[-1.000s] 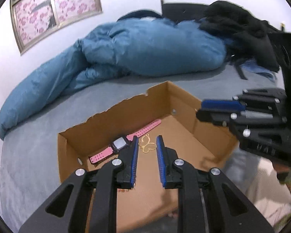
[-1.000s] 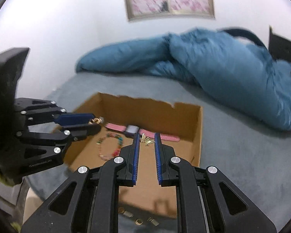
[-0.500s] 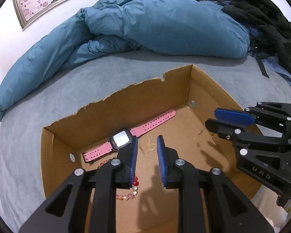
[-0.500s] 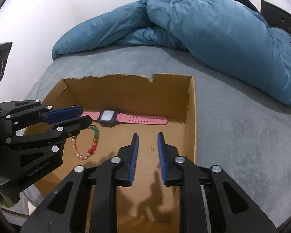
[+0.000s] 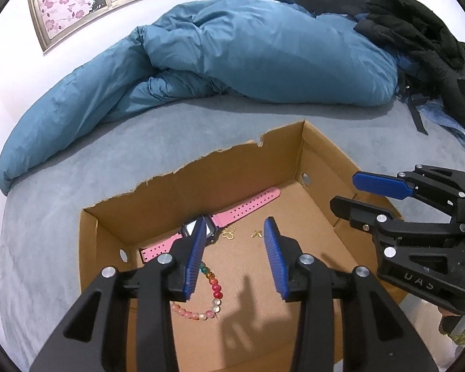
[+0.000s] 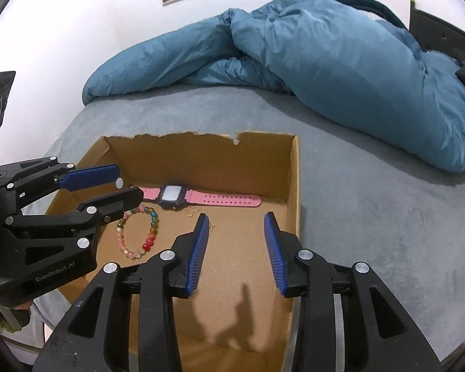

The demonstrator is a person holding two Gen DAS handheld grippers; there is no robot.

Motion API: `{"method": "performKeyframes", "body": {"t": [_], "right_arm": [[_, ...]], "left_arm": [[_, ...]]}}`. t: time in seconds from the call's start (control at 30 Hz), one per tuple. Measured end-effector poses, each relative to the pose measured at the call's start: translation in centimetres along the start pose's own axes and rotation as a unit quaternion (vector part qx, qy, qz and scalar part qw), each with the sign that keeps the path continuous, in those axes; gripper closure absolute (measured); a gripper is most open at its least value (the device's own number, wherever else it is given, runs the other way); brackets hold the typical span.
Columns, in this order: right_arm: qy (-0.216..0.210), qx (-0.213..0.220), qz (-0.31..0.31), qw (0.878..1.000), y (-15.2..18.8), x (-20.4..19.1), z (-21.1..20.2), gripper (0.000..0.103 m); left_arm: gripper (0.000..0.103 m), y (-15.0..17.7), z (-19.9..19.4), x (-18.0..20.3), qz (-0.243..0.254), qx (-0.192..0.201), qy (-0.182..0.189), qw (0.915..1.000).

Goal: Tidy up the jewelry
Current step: 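Open the right tool to drop the butterfly charm into the box, then move the right tool out of the box down to the gold charms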

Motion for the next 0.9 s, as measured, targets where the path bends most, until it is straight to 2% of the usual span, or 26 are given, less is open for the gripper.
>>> {"method": "performKeyframes", "body": {"t": [0.5, 0.9], "right_arm": [[-0.003, 0.049, 0.001, 0.999, -0.2, -0.9, -5.1, 0.057], [-0.027, 0.076, -0.026, 0.996, 1.2, -4.3, -9.3, 0.057]], "left_arm": [[0.066, 1.7, -6.5, -1.4, -0.022, 0.04, 0.013, 0.9989], [0.066, 5.8, -12.3, -1.3, -0.013, 0.067, 0.03, 0.9972]]}}
Point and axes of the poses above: each gripper's, at about its wrist camera, not at the fingertips, and z roughly the way its jaws point, x to its right, y to its underside, the point moved 10 cm from there along z, roughly the way its jaws point, and after that the axes turned 13 degrees about -z, right-handed, at the moved point
